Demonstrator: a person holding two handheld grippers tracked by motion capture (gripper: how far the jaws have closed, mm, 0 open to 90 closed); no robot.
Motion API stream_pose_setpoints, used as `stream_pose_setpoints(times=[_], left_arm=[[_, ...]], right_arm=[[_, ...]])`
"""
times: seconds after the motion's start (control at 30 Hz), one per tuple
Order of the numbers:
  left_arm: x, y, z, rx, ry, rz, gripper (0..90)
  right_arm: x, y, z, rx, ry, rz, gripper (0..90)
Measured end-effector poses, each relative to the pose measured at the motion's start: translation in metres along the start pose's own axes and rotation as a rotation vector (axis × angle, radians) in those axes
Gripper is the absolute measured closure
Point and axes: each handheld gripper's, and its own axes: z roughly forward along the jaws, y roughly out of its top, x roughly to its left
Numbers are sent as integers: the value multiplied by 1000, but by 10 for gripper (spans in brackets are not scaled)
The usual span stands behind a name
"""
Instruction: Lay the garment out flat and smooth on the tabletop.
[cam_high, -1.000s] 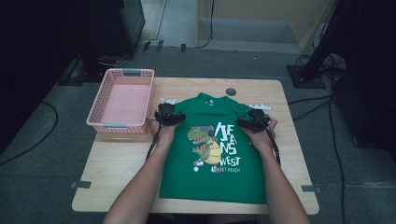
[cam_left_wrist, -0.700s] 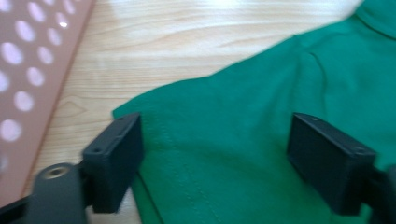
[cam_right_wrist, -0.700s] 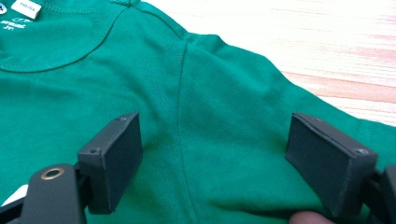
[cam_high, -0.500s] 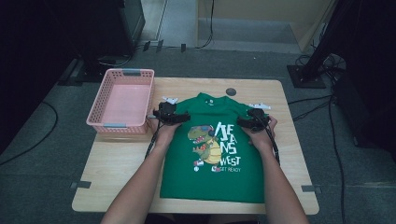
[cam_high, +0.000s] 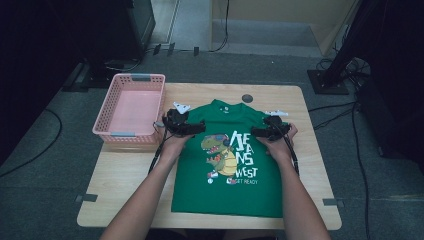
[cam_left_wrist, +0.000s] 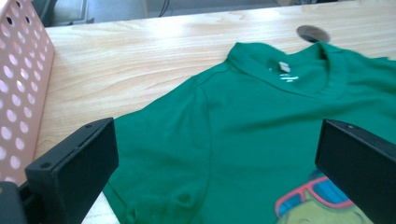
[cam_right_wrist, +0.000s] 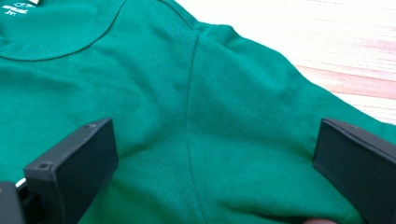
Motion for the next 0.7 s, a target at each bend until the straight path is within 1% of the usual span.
stream_pose_setpoints(times=[0.1,0.23,0.37,0.57,0.63,0.7], left_arm=[[-1,-2,-8,-6,-13,1,0],[-4,-6,-17,-18,0,41,0],[-7,-10,-24,-15,-7,66,0],[-7,-16,-35,-19,-27,56,0],[-5,-16,-39,-11,-29,62,0],[-3,-17,-43,-11,-29,60,0]], right_arm=[[0,0,0,0,0,0,0],[0,0,0,0,0,0,0],[0,0,0,0,0,0,0],[0,0,0,0,0,0,0],[0,0,0,0,0,0,0],[0,0,0,0,0,0,0]])
